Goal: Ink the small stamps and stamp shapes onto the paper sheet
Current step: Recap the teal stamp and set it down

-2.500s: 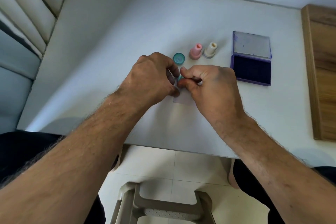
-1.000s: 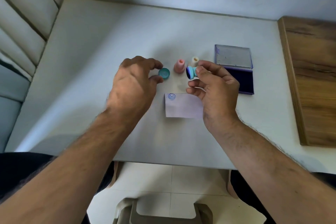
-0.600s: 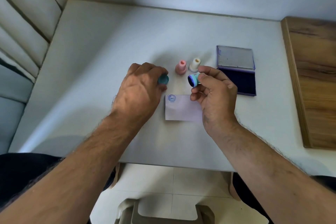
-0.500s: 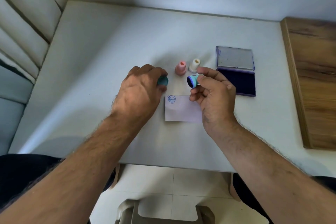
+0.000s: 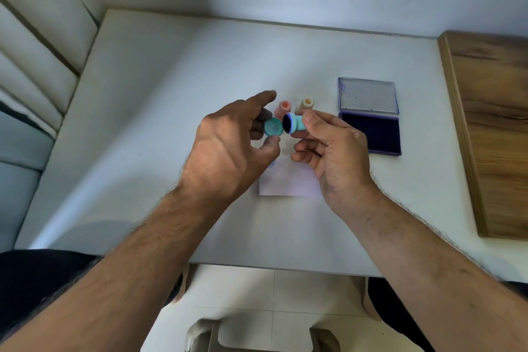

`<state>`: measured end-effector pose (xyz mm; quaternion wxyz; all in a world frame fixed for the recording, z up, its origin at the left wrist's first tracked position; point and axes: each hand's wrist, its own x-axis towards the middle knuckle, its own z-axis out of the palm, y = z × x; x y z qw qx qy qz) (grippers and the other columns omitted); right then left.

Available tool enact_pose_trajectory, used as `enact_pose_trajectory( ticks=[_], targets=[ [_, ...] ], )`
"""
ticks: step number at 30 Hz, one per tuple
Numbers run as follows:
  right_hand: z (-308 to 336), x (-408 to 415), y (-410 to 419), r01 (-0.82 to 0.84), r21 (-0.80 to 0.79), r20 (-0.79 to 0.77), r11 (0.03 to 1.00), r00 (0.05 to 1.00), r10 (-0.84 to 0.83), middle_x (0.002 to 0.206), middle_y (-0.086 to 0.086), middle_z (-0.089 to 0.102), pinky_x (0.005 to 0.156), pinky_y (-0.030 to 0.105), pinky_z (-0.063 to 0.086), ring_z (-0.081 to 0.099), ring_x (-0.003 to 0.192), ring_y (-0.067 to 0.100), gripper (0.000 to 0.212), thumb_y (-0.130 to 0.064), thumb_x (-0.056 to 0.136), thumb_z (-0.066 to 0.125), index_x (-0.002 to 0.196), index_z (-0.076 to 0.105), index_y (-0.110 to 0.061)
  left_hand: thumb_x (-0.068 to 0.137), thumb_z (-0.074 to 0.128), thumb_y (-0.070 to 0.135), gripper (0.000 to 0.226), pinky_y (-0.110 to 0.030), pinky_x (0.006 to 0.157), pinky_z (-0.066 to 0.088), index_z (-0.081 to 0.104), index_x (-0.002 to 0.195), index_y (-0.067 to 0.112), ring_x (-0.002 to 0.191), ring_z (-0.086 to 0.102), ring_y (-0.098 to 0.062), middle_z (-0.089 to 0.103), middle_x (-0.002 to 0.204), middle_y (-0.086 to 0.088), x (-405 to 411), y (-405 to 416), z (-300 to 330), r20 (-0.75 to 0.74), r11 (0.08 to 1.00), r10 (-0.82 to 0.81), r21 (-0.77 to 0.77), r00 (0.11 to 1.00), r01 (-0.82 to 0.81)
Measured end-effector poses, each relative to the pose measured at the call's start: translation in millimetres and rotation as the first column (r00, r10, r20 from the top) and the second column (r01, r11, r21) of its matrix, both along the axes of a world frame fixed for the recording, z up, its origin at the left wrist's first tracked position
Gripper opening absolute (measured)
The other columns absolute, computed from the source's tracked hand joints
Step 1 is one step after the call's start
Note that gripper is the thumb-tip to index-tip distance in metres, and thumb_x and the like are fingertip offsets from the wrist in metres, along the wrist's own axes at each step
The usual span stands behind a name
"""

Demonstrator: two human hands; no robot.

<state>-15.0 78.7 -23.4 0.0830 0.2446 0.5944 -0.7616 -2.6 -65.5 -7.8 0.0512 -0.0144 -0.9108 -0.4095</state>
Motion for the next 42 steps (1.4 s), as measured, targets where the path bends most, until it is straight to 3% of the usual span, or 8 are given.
enact_pose_trajectory(
  ticks=[6, 12, 17, 21, 26, 31, 36, 42],
  targets=[
    [-1.7, -0.4, 0.7, -0.016, -0.026, 0.012, 1.0, 1.0, 0.016, 0.088, 0.017, 0.074, 0.068, 0.036, 0.06, 0.072, 0.077, 0.025, 0.015, -0.016, 0.09, 0.065, 0.1, 0.071, -0.008, 0.08, 0.071, 0.015, 0.053, -0.029, 0.084, 0.059, 0.06, 0.131, 0.023, 0.082, 0.07, -0.007, 0.071, 0.101, 0.01, 0.5, -0.6, 2.2, 0.051, 1.0, -0.013, 0.018, 0.999, 0.012],
    [-2.5, -0.5, 1.1, -0.032, -0.03, 0.011, 0.999, 0.999, 0.033, 0.092, 0.02, 0.074, 0.071, 0.038, 0.059, 0.073, 0.08, 0.029, 0.013, -0.012, 0.089, 0.066, 0.098, 0.072, -0.004, 0.079, 0.073, 0.016, 0.052, -0.012, 0.083, 0.053, 0.06, 0.129, 0.026, 0.083, 0.069, 0.0, 0.07, 0.097, 0.016, 0.2, -1.2, 2.7, 0.104, 0.992, -0.013, 0.125, 0.994, 0.0],
    [-2.6, 0.2, 1.3, -0.052, -0.006, 0.009, 0.999, 0.999, 0.052, 0.095, 0.019, 0.075, 0.073, 0.04, 0.06, 0.073, 0.085, 0.032, 0.014, -0.013, 0.09, 0.065, 0.1, 0.072, -0.006, 0.08, 0.076, 0.021, 0.054, -0.008, 0.088, 0.05, 0.06, 0.129, 0.033, 0.095, 0.066, 0.002, 0.068, 0.097, 0.024, -0.3, -3.0, 1.4, 0.167, 0.975, 0.004, 0.22, 0.986, -0.041],
    [-3.5, 0.3, 2.1, -0.076, -0.025, -0.002, 0.997, 0.997, 0.076, 0.095, 0.02, 0.074, 0.074, 0.042, 0.059, 0.071, 0.084, 0.034, 0.01, -0.011, 0.09, 0.064, 0.094, 0.073, -0.008, 0.08, 0.074, 0.009, 0.053, -0.026, 0.088, 0.057, 0.061, 0.128, 0.027, 0.096, 0.07, -0.008, 0.069, 0.097, 0.014, -0.2, -1.9, -1.8, 0.237, 0.9, -0.021, 0.427, 0.971, -0.085],
    [-4.2, -0.5, 4.1, -0.11, -0.034, -0.013, 0.993, 0.994, 0.11, 0.09, 0.016, 0.074, 0.075, 0.043, 0.059, 0.07, 0.077, 0.027, 0.012, -0.009, 0.091, 0.062, 0.09, 0.074, -0.012, 0.082, 0.072, -0.007, 0.055, -0.019, 0.074, 0.055, 0.059, 0.13, 0.016, 0.087, 0.074, -0.011, 0.068, 0.097, 0.004, -3.7, -2.3, 1.3, 0.249, 0.773, -0.082, 0.627, 0.965, -0.096],
    [-4.9, -1.1, 4.4, -0.116, -0.048, -0.023, 0.992, 0.993, 0.115, 0.088, 0.014, 0.074, 0.077, 0.045, 0.059, 0.07, 0.07, 0.023, 0.015, -0.004, 0.089, 0.063, 0.088, 0.075, -0.013, 0.083, 0.073, 0.0, 0.044, -0.021, 0.082, 0.056, 0.064, 0.122, 0.017, 0.086, 0.074, -0.011, 0.073, 0.096, 0.009, -5.6, -1.7, 0.0, 0.259, 0.762, -0.048, 0.634, 0.965, -0.132],
    [-5.4, -1.6, 4.3, -0.114, -0.06, -0.019, 0.992, 0.993, 0.113, 0.098, 0.017, 0.074, 0.078, 0.045, 0.059, 0.07, 0.07, 0.023, 0.015, -0.002, 0.088, 0.064, 0.092, 0.074, -0.013, 0.086, 0.072, 0.007, 0.032, -0.031, 0.092, 0.055, 0.069, 0.115, 0.018, 0.092, 0.073, -0.014, 0.073, 0.105, 0.002, -6.9, -4.3, -4.1, 0.301, 0.757, -0.043, 0.632, 0.953, -0.165],
    [-5.6, 0.1, 4.1, -0.113, -0.047, -0.052, 0.993, 0.993, 0.11, 0.096, 0.014, 0.073, 0.078, 0.045, 0.059, 0.071, 0.073, 0.024, 0.02, 0.001, 0.087, 0.065, 0.09, 0.074, -0.016, 0.09, 0.068, 0.011, 0.019, -0.031, 0.086, 0.058, 0.072, 0.108, 0.016, 0.094, 0.072, -0.016, 0.075, 0.101, 0.004, -8.8, -5.2, -7.3, 0.343, 0.746, -0.068, 0.64, 0.937, -0.181]
  ],
)
